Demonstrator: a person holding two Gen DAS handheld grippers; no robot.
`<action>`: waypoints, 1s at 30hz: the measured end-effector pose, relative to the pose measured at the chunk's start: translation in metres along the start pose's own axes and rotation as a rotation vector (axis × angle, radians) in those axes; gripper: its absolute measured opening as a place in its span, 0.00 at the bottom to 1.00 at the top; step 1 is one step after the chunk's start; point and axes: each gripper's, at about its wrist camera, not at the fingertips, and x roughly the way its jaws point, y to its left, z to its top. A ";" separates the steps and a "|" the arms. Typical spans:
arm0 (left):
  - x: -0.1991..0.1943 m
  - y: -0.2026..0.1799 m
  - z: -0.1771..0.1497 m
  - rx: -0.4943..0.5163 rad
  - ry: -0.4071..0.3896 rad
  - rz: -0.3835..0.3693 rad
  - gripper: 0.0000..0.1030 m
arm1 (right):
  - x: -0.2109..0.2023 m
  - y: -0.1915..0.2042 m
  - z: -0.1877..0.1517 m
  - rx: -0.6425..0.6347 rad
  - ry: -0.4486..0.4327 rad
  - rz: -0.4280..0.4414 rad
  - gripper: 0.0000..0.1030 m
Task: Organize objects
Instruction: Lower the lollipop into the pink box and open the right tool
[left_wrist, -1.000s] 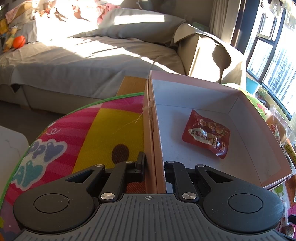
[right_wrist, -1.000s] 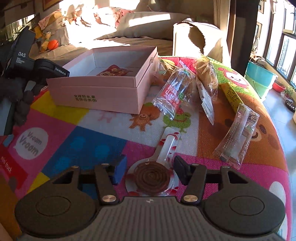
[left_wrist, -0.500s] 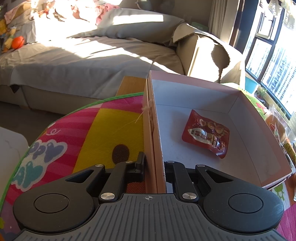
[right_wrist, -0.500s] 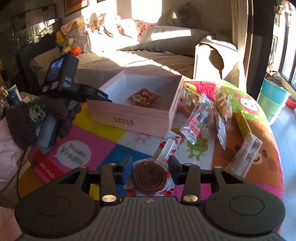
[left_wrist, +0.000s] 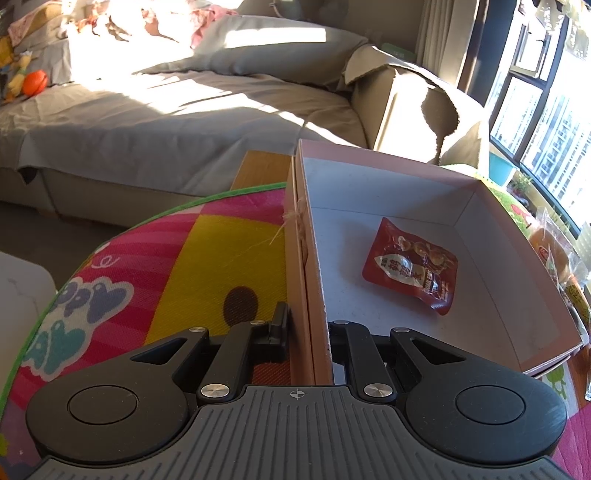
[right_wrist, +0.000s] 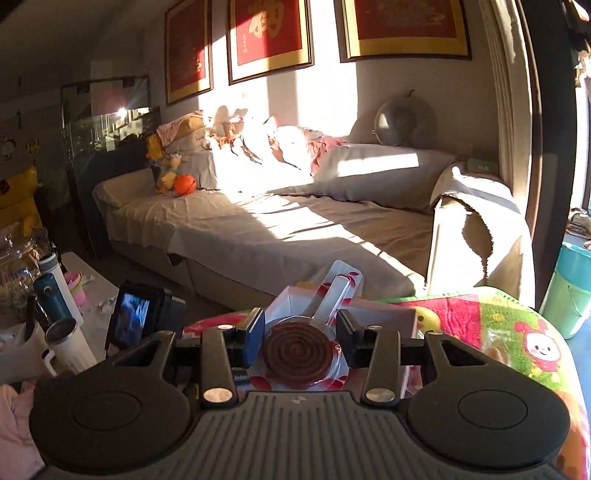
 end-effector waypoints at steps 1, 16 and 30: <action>0.000 0.000 0.000 0.001 -0.001 0.000 0.14 | 0.011 0.001 0.004 0.001 -0.017 0.004 0.41; -0.001 0.003 -0.002 0.000 0.002 -0.003 0.14 | 0.019 -0.055 -0.037 0.144 0.038 -0.147 0.59; -0.001 0.003 -0.003 -0.008 -0.001 -0.006 0.14 | -0.022 -0.079 -0.131 0.166 0.171 -0.387 0.70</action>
